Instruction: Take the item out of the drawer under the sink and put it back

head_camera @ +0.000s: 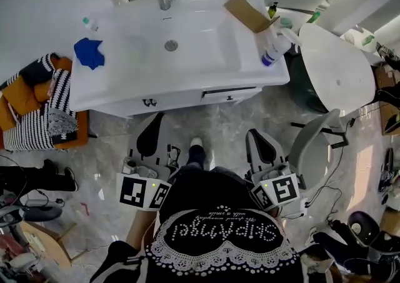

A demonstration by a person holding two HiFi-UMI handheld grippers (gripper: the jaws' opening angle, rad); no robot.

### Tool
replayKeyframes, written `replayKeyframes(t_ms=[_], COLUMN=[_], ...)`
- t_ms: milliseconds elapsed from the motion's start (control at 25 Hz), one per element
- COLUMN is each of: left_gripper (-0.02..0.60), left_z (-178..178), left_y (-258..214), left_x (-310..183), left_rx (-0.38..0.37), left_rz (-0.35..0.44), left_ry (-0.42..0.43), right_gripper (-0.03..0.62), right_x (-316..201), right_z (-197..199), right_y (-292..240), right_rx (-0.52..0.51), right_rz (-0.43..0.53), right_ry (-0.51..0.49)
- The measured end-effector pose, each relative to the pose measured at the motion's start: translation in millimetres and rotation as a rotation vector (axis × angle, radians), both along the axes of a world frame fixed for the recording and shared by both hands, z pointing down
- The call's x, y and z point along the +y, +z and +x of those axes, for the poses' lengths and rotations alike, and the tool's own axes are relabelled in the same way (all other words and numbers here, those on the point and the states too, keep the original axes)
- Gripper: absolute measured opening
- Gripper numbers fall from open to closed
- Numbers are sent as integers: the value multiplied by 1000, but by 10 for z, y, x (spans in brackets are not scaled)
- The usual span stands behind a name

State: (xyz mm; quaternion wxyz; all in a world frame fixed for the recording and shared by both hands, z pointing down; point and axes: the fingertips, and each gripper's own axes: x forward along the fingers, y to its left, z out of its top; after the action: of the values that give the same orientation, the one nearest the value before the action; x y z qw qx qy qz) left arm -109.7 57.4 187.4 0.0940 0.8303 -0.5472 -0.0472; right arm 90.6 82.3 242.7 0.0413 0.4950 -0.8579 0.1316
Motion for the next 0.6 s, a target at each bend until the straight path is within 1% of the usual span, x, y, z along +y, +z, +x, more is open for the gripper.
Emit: replayKeyframes(t_ms=[120,280,400,600], left_gripper=[5,5,5,5], left_z=[-116,-247,-270,-252], left_y=[11,51,42,55], left_x=[-152,-310,-407,-504], left_rx=[-3,-15,-18,-16], left_rz=[0,-21,-18,-9], left_ry=[-14,-22,-30,-39], right_gripper=[20,20,21,21], right_x=[-183,-353,-423,-454], right_z=[-94,-183,-131,19], right_y=[26,26,68,111], right_rx=[-3,-6,-4,-5], right_rz=[-6,-5,-22,-25], right_ry=[-5,-8,6,46])
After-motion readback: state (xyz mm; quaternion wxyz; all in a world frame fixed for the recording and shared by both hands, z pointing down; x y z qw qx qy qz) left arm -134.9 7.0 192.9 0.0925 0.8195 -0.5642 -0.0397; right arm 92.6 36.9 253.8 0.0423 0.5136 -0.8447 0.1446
